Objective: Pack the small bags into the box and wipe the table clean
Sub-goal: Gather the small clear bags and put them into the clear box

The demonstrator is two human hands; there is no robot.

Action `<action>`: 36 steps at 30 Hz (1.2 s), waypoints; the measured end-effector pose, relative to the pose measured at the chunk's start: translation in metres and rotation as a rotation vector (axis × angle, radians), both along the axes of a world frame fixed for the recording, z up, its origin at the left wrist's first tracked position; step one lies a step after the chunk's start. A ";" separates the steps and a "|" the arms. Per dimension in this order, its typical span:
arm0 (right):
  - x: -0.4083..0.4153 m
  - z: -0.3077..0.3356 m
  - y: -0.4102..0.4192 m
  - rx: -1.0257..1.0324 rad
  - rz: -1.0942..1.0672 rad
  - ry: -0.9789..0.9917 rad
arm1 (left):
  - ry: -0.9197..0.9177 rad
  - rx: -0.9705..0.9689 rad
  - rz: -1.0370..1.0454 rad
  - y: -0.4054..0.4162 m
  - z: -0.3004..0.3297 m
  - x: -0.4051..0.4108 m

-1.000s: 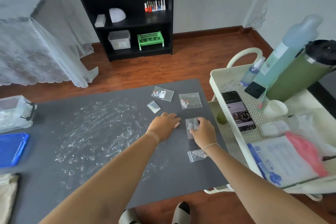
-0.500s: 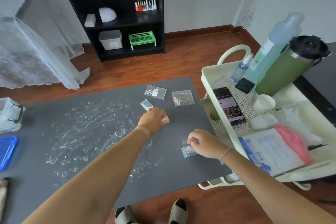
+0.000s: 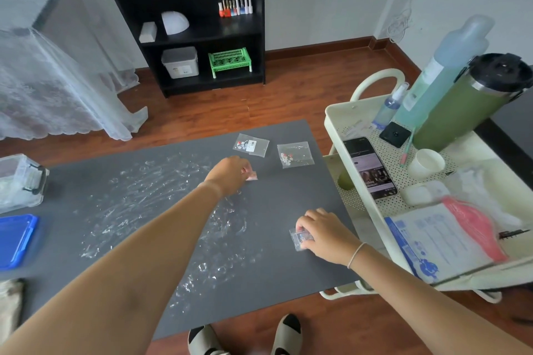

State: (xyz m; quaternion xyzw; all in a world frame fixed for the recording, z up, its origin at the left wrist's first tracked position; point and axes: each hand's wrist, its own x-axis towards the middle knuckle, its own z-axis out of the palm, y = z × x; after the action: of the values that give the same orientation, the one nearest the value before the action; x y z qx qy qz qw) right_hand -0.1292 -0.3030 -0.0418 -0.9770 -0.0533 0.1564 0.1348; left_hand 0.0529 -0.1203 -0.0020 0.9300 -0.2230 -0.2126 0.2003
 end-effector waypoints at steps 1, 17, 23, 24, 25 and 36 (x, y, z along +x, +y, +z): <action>0.001 0.001 0.001 -0.002 -0.007 0.014 | -0.004 0.011 -0.001 0.002 0.000 0.003; 0.009 0.004 0.009 0.206 -0.130 0.120 | -0.106 0.115 -0.057 0.006 -0.002 0.026; 0.022 0.009 0.006 0.284 -0.219 0.149 | -0.136 0.203 -0.130 0.005 -0.005 0.033; 0.026 0.011 0.005 0.303 -0.233 0.153 | -0.136 0.213 -0.142 0.006 -0.005 0.034; 0.030 0.013 0.003 0.333 -0.248 0.156 | -0.139 0.219 -0.154 0.006 -0.006 0.035; 0.115 0.027 -0.021 0.496 -0.322 0.063 | -0.141 0.285 -0.283 0.005 -0.013 0.049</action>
State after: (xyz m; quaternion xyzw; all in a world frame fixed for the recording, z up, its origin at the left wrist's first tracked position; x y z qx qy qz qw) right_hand -0.0139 -0.3244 -0.0147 -0.9047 0.0698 0.1455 0.3943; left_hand 0.1017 -0.1154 -0.0147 0.9210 -0.3324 -0.2022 0.0190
